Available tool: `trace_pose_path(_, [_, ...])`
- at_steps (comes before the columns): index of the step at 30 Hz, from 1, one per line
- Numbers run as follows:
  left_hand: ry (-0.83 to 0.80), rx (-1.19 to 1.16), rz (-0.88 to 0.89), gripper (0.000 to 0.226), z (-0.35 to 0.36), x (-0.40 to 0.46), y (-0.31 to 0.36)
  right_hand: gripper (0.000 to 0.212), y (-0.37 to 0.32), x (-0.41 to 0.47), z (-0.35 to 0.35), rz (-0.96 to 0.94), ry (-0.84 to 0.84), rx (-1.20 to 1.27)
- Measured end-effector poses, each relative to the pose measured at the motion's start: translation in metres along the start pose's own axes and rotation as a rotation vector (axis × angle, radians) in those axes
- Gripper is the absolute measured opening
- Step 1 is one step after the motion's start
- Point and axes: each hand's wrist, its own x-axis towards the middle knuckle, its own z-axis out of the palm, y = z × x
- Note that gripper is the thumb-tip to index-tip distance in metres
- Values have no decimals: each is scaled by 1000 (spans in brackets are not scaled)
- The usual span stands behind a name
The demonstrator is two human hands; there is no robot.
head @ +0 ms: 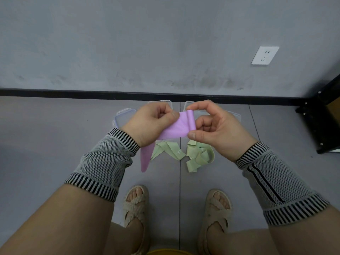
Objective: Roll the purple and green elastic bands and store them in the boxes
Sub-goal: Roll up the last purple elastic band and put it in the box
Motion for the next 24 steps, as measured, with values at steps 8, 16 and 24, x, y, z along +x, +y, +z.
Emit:
trace_pose_path(8, [34,-59,-29,24,6,-2,6,48,1,1,2,2,15,-73])
trace_pose_path(16, [151,5,-42,28,23,1,14,46,4,3,8,-17,106,-236])
trace_pose_path(24, [106,-143,-79,26,17,0,10,39,-1,0,4,70,39,44])
